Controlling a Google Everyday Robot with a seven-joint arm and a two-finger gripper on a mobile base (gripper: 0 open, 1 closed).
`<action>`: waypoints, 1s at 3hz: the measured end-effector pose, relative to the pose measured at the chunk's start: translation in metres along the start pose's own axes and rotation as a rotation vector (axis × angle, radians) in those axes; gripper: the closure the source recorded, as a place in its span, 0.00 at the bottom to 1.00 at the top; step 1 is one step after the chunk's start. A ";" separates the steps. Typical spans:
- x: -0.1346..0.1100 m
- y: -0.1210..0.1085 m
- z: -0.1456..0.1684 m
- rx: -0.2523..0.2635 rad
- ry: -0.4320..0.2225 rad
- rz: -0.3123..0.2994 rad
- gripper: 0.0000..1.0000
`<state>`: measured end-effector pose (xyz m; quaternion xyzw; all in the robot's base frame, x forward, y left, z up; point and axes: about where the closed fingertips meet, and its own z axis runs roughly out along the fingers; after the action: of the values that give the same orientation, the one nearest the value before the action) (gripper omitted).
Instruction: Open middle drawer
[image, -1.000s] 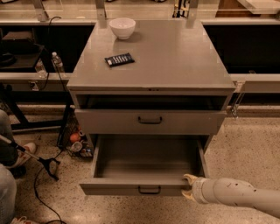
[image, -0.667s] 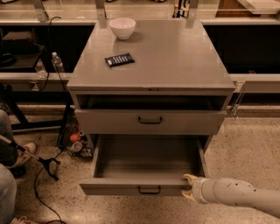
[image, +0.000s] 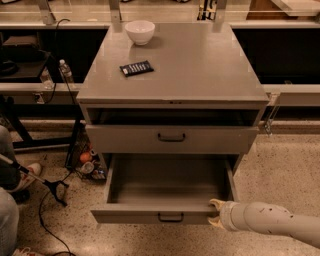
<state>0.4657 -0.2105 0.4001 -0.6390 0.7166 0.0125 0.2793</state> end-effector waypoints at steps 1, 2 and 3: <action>0.000 0.000 0.000 0.000 0.000 0.000 0.05; 0.005 0.002 -0.002 -0.001 0.010 0.010 0.00; 0.009 0.001 -0.005 -0.001 0.025 0.025 0.00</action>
Offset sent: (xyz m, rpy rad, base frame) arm -0.0051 -0.0122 -0.0012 -0.0140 0.0107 -0.0307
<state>0.4631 -0.2199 0.4002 -0.6302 0.7280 0.0083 0.2697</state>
